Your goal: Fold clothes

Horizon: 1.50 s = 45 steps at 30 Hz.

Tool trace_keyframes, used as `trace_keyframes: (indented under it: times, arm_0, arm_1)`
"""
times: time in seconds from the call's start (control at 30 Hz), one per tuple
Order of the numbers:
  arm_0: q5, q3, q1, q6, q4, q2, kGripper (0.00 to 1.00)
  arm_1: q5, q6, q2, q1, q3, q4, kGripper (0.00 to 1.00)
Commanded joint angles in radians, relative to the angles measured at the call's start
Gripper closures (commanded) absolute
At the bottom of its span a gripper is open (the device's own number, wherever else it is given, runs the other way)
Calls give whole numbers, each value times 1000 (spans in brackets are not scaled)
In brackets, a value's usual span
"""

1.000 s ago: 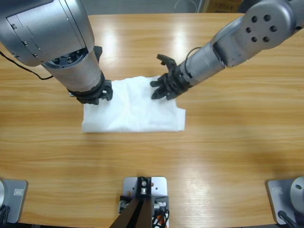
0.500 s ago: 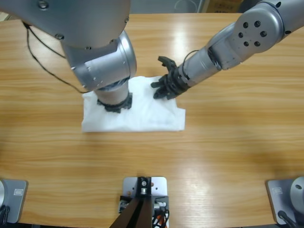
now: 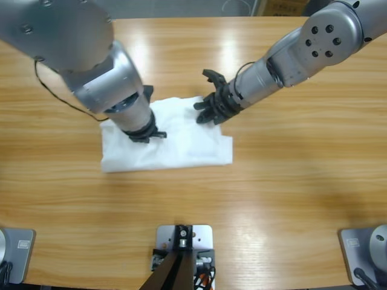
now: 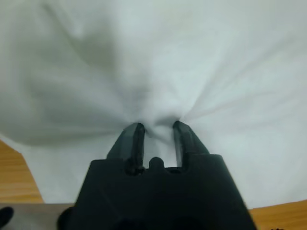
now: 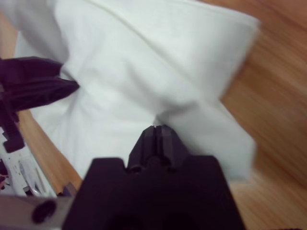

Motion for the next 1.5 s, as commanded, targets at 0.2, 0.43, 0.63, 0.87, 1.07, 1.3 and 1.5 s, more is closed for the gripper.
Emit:
trace_keyframes:
  times: [0.2,0.43,0.63,0.87,1.07,1.3,1.5]
  arm_0:
    - [28,214,104,-1,-33,-110,1000]
    - [21,176,92,18,-78,-75,1000]
    - [12,-16,23,56,-78,32,1000]
    - [-9,-183,-44,64,-73,105,1000]
    - [-5,-174,-46,63,38,74,1000]
    - [-5,-175,-46,58,45,60,1000]
    - [-6,-195,-46,59,45,65,1000]
  arm_1:
    - [29,-10,118,-22,19,-1,1000]
    - [-46,-26,-85,-22,29,13,1000]
    - [-118,-26,-312,-2,12,221,1000]
    - [-93,-20,-294,45,21,246,1000]
    - [-180,-32,-113,14,3,228,1000]
    - [-249,-43,-26,-34,-14,225,1000]
    - [-243,-41,-13,-33,-45,218,1000]
